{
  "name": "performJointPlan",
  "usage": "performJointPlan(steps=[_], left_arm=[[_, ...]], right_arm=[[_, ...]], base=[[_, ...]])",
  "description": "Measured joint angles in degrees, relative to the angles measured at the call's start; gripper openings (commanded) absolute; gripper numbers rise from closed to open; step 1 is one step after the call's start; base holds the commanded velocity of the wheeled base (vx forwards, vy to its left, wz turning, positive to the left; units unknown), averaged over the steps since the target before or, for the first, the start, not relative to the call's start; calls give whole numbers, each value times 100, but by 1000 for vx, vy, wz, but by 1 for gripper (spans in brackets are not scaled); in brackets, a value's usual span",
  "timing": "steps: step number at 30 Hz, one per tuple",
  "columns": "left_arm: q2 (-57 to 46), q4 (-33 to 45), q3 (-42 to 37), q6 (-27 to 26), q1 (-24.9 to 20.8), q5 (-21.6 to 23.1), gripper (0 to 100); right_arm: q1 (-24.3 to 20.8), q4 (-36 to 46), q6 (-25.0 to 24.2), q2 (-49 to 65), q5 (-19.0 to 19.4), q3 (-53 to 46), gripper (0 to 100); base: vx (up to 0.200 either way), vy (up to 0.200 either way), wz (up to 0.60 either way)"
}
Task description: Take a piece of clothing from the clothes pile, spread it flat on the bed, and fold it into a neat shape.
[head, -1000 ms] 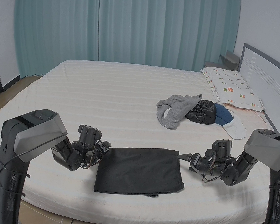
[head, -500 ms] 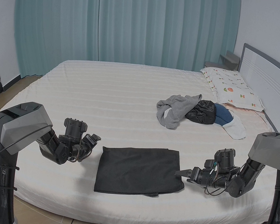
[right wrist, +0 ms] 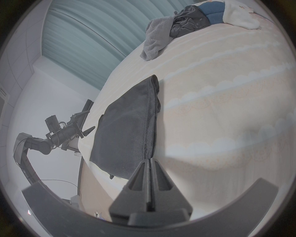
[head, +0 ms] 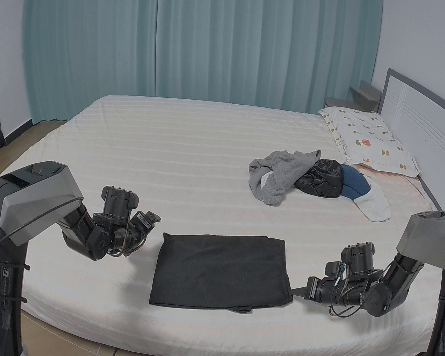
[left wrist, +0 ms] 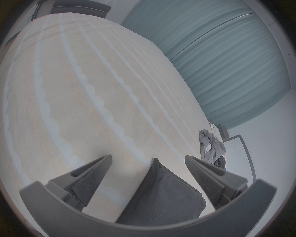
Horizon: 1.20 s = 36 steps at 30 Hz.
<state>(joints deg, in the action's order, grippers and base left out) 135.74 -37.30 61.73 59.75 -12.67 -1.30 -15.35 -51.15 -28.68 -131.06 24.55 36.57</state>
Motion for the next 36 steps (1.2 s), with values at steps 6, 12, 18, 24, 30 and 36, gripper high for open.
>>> performJointPlan(steps=[6,12,18,24,30,36], left_arm=[[-2,0,0,0,0,2,100],[-5,5,-11,0,0,0,100],[-11,6,-22,-9,-4,0,100],[-22,20,-63,-24,-21,2,100],[-44,9,-228,-260,-89,93,100],[-121,-230,-719,-767,-205,680,100]], right_arm=[[37,158,224,28,-6,-41,0],[121,460,611,63,-11,-46,0],[122,408,644,46,-20,-20,0],[121,402,591,46,-1,-2,100],[218,361,364,61,46,113,100],[323,246,-399,50,148,354,100]], base=[[0,0,0],[0,0,0],[0,0,0],[0,0,0],[0,0,0],[0,0,0]])
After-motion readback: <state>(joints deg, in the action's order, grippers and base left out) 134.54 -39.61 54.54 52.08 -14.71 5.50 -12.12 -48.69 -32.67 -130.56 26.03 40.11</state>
